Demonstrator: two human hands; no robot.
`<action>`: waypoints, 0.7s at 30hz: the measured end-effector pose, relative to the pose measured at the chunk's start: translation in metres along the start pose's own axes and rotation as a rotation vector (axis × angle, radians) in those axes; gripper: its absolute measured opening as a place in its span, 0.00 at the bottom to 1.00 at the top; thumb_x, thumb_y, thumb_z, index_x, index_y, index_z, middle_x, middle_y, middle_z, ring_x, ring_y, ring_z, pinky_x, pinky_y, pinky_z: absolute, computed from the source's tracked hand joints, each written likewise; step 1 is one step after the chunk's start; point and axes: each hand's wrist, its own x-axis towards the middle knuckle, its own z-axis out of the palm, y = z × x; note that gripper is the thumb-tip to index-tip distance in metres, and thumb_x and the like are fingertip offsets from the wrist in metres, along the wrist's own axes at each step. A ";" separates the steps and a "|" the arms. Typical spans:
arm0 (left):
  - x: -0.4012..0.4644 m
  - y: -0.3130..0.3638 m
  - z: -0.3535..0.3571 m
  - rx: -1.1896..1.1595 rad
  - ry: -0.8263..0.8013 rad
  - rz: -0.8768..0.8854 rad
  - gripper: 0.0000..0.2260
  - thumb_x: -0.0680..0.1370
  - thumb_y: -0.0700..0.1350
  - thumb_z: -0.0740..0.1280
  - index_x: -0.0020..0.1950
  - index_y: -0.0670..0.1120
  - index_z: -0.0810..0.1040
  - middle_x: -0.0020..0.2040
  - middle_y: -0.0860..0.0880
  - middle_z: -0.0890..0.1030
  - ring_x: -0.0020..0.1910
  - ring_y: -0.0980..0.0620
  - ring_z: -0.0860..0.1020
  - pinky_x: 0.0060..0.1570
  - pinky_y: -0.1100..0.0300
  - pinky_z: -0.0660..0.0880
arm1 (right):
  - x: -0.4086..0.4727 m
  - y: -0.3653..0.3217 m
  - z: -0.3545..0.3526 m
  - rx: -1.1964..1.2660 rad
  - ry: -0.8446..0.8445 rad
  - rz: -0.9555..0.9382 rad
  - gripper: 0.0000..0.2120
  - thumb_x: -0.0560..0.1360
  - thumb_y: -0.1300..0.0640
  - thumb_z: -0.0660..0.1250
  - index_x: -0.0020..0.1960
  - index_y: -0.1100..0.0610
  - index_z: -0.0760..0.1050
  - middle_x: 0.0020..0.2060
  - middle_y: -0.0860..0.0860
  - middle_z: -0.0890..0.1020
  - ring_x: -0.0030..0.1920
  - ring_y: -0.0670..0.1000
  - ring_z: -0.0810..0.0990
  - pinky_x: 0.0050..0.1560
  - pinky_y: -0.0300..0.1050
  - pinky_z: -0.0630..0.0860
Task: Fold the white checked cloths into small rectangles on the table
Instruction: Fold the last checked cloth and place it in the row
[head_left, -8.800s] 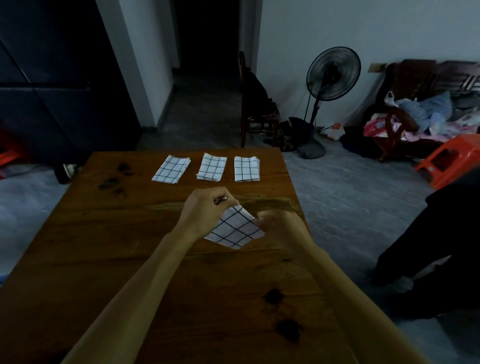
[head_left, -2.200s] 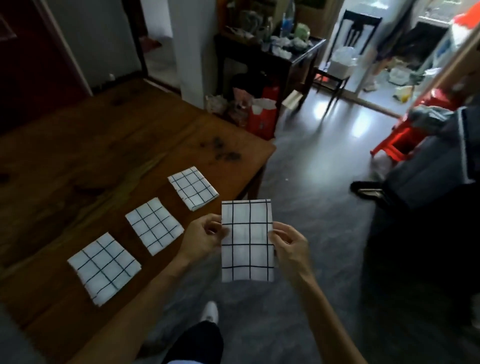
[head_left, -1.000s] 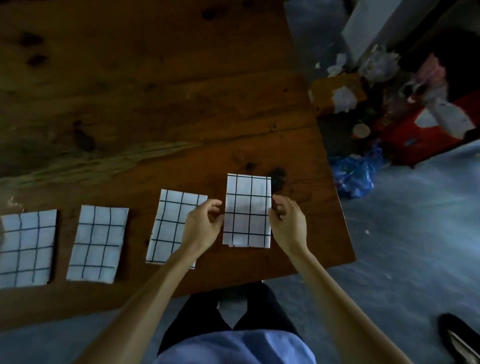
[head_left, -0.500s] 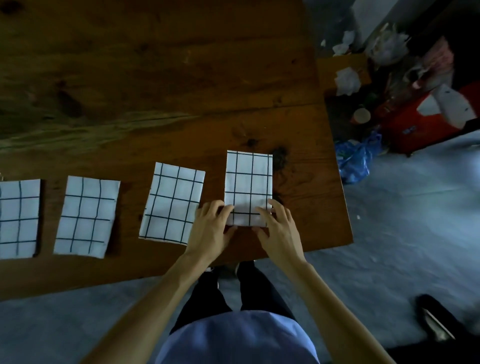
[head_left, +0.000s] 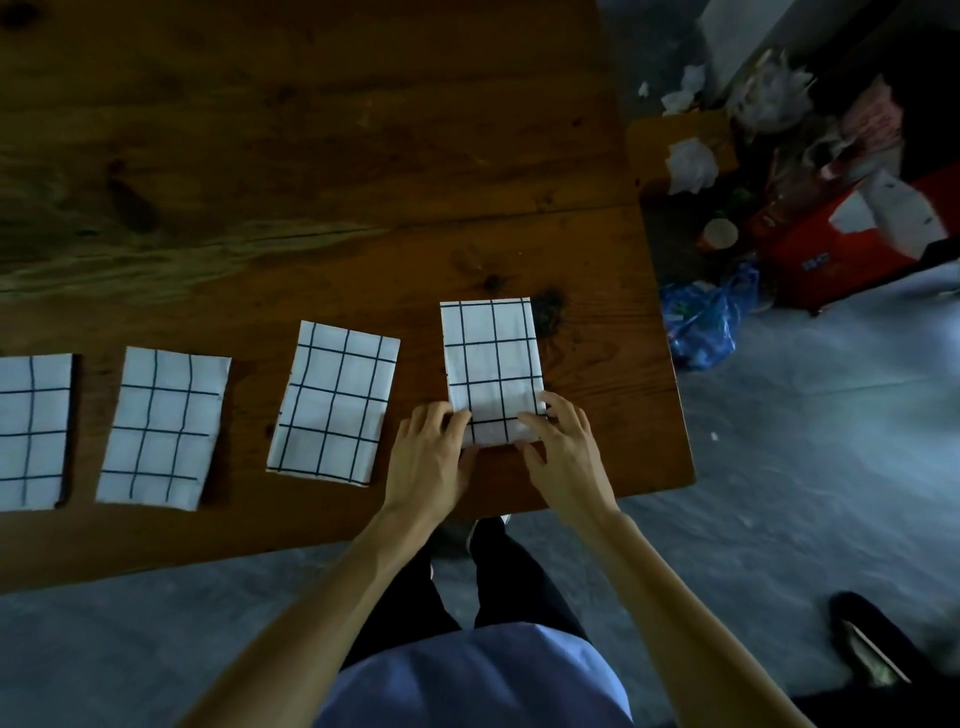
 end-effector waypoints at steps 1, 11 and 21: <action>0.000 -0.001 0.000 0.003 0.003 -0.008 0.21 0.73 0.48 0.72 0.63 0.43 0.74 0.57 0.44 0.76 0.55 0.44 0.75 0.52 0.51 0.74 | 0.001 -0.001 0.001 0.004 -0.006 -0.001 0.17 0.74 0.64 0.69 0.62 0.56 0.77 0.68 0.54 0.69 0.67 0.56 0.68 0.59 0.39 0.68; -0.012 -0.011 -0.008 -0.059 0.020 -0.086 0.22 0.73 0.53 0.69 0.64 0.46 0.74 0.58 0.45 0.74 0.57 0.45 0.73 0.55 0.51 0.73 | 0.000 -0.008 0.004 -0.004 0.009 -0.017 0.17 0.73 0.55 0.71 0.61 0.53 0.76 0.67 0.53 0.69 0.66 0.55 0.68 0.64 0.51 0.72; -0.052 -0.109 -0.043 -0.007 0.121 -0.287 0.23 0.72 0.46 0.70 0.66 0.45 0.71 0.65 0.41 0.71 0.64 0.41 0.70 0.59 0.47 0.70 | 0.014 -0.111 0.041 -0.060 -0.173 -0.191 0.23 0.77 0.45 0.63 0.70 0.50 0.67 0.74 0.51 0.62 0.73 0.53 0.59 0.72 0.53 0.60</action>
